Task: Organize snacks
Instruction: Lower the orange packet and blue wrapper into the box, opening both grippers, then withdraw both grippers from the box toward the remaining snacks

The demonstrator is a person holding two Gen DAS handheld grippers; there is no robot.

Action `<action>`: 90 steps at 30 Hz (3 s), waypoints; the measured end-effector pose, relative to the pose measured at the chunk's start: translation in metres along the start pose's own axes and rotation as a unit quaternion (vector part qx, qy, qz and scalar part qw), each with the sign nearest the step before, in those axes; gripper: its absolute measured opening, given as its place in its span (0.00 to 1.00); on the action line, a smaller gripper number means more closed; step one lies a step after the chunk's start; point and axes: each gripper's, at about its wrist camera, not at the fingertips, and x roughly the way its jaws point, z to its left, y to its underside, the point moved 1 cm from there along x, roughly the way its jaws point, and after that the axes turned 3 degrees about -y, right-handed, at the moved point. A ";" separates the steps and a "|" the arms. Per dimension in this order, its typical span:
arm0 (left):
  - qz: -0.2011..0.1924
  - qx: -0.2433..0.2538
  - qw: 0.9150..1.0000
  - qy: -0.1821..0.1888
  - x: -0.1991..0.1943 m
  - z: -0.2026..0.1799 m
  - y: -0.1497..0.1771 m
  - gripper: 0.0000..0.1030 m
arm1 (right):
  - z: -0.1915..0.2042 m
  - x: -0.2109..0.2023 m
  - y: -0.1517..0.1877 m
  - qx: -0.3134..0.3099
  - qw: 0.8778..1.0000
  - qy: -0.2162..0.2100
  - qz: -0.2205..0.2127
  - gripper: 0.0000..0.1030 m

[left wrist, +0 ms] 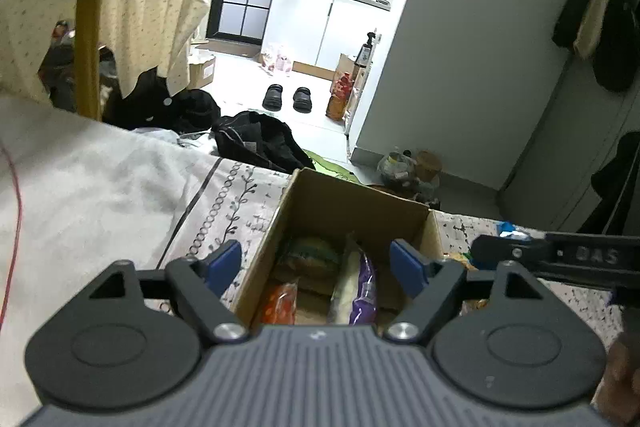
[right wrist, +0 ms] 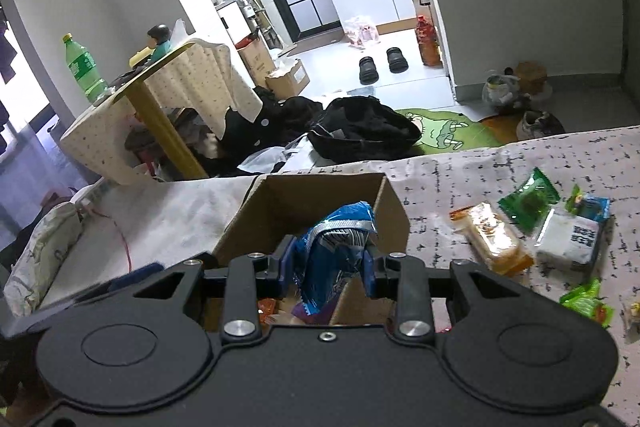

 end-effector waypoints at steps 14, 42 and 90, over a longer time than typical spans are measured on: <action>-0.002 -0.044 0.999 -0.016 -0.013 0.016 0.000 0.92 | 0.000 -0.008 -0.001 0.014 0.999 0.002 -0.032 0.78; 0.034 0.067 0.992 0.104 -0.012 -0.087 0.026 1.00 | -0.086 -0.078 0.046 0.036 0.994 0.104 -0.026 1.00; 0.089 0.201 0.968 0.124 0.069 -0.187 0.063 0.65 | -0.189 -0.095 0.050 0.053 0.974 0.221 0.007 0.84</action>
